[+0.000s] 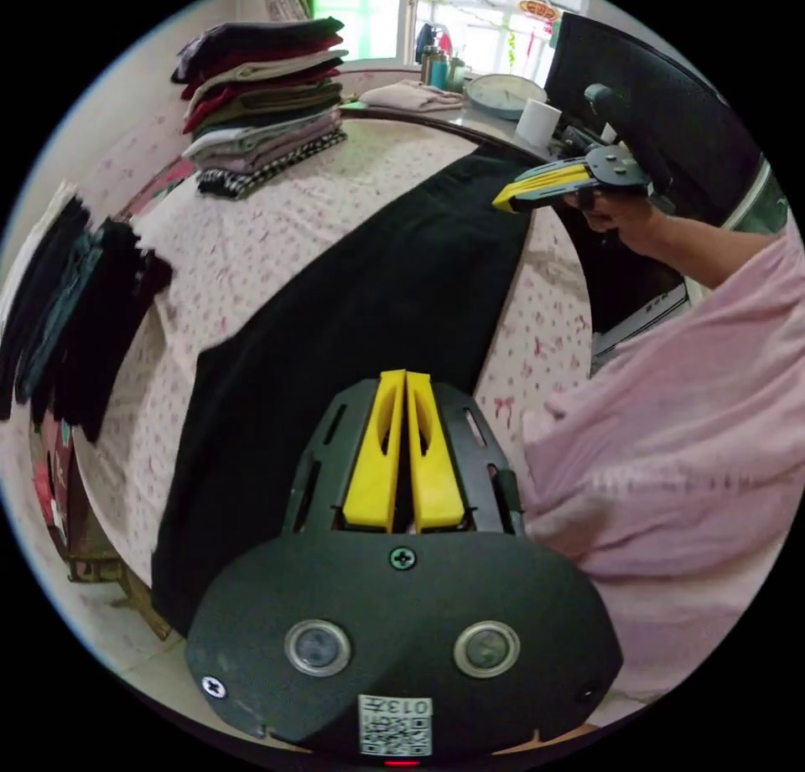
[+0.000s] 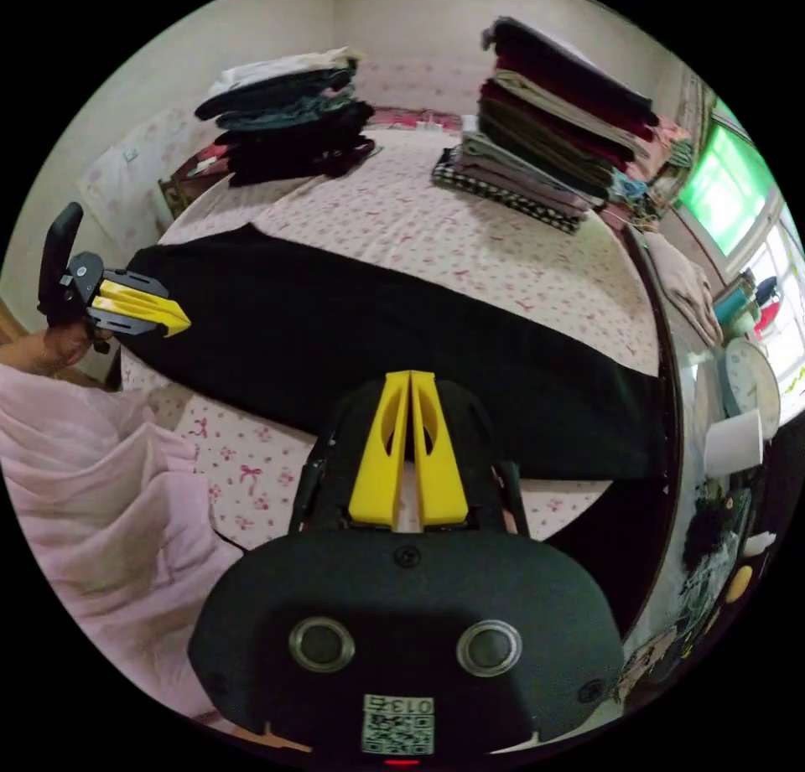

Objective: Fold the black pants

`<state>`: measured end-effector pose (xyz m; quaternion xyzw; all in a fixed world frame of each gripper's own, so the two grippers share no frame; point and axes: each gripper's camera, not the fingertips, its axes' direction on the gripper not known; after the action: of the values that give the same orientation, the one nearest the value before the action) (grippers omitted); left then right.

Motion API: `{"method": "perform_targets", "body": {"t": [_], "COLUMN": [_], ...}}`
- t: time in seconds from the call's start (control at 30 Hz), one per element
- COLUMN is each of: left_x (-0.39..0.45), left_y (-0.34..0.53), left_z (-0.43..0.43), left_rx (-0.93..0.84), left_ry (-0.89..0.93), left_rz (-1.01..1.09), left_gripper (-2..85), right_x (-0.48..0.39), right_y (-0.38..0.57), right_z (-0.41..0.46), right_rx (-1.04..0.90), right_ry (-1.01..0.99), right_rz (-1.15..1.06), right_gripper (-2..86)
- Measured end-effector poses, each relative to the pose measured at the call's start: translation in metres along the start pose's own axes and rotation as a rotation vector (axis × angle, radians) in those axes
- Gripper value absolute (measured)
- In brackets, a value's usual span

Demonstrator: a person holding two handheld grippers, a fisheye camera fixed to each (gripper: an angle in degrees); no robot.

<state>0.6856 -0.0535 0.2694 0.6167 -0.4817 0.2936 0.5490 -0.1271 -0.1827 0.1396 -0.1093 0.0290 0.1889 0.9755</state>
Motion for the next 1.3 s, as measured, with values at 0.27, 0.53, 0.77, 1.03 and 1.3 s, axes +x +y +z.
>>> {"method": "perform_targets", "body": {"t": [0.27,0.53,0.77,1.03,1.3], "left_x": [0.064,0.103,0.094,0.092,0.109], "left_y": [-0.232,-0.376,-0.426,-0.568,-0.655], "left_z": [0.082,0.185,0.194,0.242,0.308], "left_rx": [0.034,-0.129,-0.052,0.025,-0.1], "left_ry": [0.071,0.087,0.115,0.267,0.431], "left_rz": [0.261,0.313,0.253,0.26,0.376], "left_gripper": [-0.3,-0.3,0.5,7.9,10.0], "right_x": [0.179,0.306,0.411,0.504,0.564], "right_y": [0.054,0.093,0.17,0.262,0.285], "right_z": [-0.036,-0.045,-0.094,-0.127,-0.111], "right_rx": [0.031,-0.039,0.045,0.238,0.272], "right_ry": [0.07,0.103,-0.018,-0.172,-0.326], "right_rz": [0.242,0.291,0.461,0.856,0.991], "right_gripper": [0.2,0.4,2.3,11.0,14.3]}}
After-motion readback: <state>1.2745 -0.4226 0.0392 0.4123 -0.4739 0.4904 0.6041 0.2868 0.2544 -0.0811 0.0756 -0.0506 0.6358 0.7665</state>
